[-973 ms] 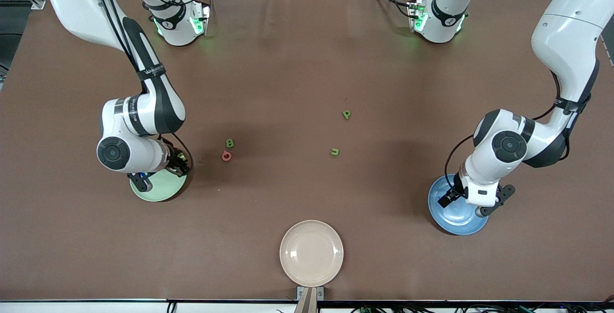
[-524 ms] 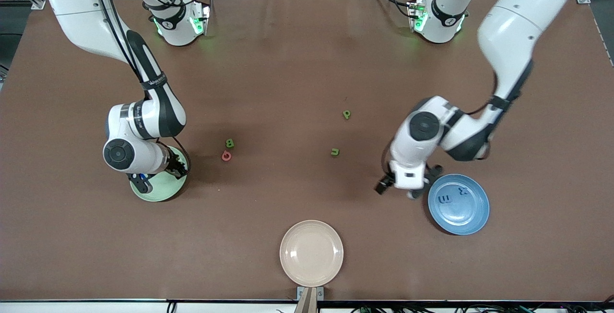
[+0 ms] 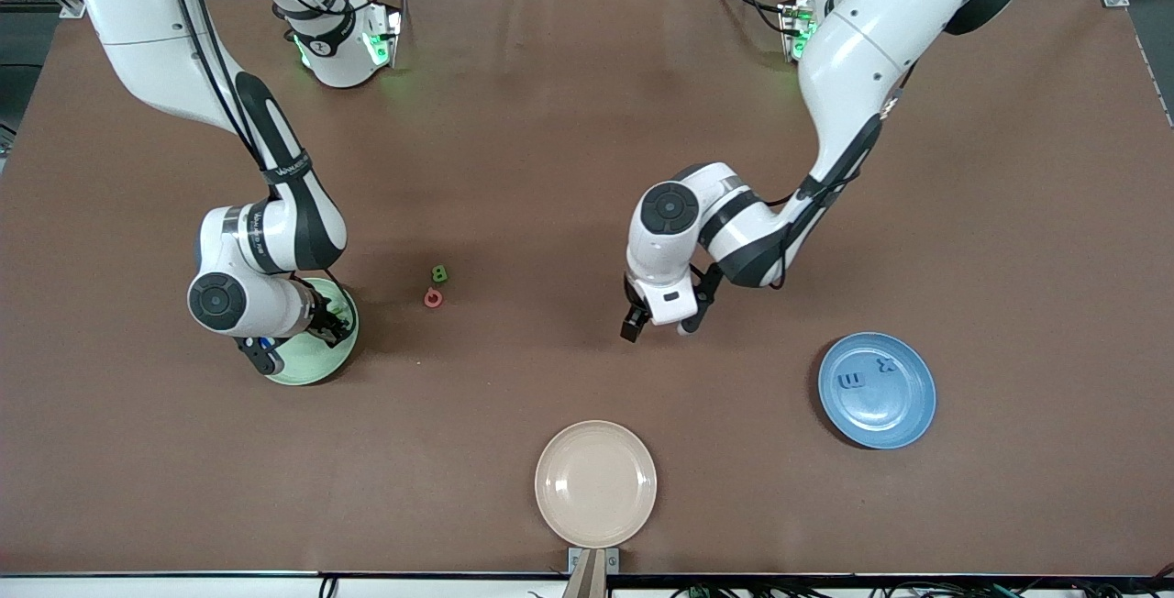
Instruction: Sort upper and lower case letters into plates
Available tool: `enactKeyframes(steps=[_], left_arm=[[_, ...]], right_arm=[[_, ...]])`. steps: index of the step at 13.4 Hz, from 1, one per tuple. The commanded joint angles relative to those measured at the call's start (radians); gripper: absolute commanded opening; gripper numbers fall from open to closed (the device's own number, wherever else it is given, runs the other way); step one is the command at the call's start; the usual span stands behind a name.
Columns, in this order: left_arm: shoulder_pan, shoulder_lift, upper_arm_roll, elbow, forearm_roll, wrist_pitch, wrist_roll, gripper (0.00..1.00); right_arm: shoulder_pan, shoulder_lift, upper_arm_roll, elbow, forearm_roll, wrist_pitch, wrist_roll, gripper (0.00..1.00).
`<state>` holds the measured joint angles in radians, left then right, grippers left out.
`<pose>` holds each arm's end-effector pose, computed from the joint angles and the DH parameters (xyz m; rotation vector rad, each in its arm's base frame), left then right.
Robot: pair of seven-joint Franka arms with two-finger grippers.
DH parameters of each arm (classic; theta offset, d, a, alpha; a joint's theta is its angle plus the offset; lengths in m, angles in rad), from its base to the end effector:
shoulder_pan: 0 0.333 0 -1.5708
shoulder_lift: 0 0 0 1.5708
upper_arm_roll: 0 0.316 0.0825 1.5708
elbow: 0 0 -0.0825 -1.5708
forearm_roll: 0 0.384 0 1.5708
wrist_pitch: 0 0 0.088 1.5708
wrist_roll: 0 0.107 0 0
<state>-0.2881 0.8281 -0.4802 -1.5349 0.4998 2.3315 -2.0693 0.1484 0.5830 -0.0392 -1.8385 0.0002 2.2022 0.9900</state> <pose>0.5555 -0.4468 0.2096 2.5994 1.6201 0.0631 0.6170 0.0687 0.1938 2.7136 -1.2723 -0.2635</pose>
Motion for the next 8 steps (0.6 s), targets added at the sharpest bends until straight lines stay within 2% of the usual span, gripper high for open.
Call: enactKeyframes(steps=[1, 5, 8], left_arm=[[-0.02, 0.019, 0.017, 0.038, -0.059, -0.02, -0.049, 0.9], [-0.028, 0.019, 0.017, 0.022, -0.073, -0.081, -0.074, 0.88], [-0.029, 0.026, 0.017, 0.001, -0.073, -0.086, -0.107, 0.86]], right_arm=[[0.016, -0.017, 0.021, 0.005, -0.008, -0.009, 0.01, 1.0], [0.103, -0.017, 0.067, 0.018, -0.005, 0.005, -0.072, 1.0], [0.117, -0.019, 0.09, 0.03, -0.003, 0.013, -0.2, 1.0]])
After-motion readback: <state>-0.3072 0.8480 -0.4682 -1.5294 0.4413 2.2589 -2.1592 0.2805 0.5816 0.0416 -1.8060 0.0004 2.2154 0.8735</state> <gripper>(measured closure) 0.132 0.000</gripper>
